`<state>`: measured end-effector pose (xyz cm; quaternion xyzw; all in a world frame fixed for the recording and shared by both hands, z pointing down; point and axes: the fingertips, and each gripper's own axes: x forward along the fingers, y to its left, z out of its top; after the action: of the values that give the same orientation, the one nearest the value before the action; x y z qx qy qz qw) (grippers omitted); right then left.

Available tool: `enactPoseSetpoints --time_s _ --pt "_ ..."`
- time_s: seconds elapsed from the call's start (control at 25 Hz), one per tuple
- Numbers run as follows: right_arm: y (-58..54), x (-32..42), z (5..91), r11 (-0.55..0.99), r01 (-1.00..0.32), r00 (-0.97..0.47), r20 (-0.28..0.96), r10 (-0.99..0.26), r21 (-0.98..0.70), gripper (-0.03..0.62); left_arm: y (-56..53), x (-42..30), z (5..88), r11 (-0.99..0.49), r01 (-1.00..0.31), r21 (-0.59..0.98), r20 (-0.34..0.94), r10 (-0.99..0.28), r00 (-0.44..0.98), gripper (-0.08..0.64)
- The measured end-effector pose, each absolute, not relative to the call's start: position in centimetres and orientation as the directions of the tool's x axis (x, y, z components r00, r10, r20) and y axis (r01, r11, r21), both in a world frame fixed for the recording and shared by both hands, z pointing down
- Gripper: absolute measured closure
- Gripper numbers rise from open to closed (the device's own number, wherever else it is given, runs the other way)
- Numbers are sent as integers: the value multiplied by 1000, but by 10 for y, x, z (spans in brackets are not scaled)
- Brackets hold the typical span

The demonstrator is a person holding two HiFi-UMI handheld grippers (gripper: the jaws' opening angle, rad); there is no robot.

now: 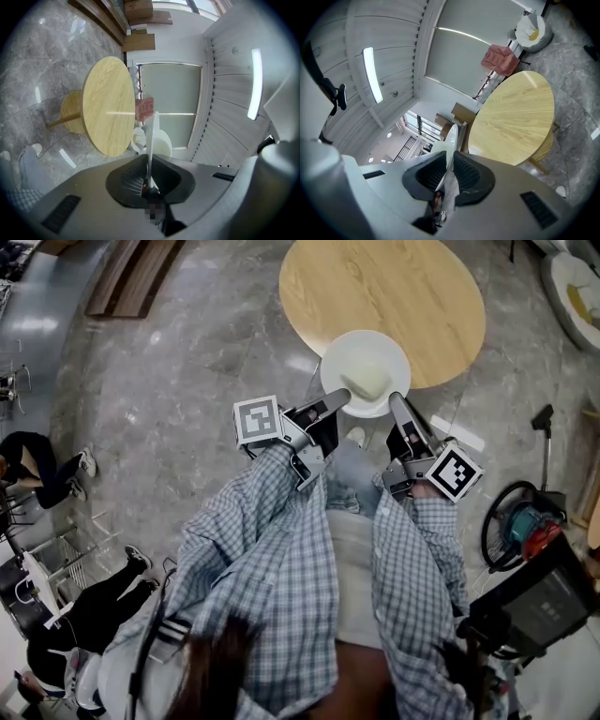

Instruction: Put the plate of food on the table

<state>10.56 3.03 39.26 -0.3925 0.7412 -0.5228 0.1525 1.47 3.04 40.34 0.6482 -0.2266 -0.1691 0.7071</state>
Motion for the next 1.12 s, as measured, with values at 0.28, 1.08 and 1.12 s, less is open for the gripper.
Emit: enactPoseSetpoints --time_s 0.28,1.08,1.12 --pt "10 113 390 170 -408 -665 164 -729 -897 537 13 22 402 95 -59 994 102 -554 826 535" --pt "-1 115 392 168 -402 -662 159 -733 -900 537 3 24 404 103 -68 992 114 -557 823 535" --pt "-4 116 393 161 -404 -659 164 -734 -901 537 0 24 405 105 -69 992 116 -554 824 535"
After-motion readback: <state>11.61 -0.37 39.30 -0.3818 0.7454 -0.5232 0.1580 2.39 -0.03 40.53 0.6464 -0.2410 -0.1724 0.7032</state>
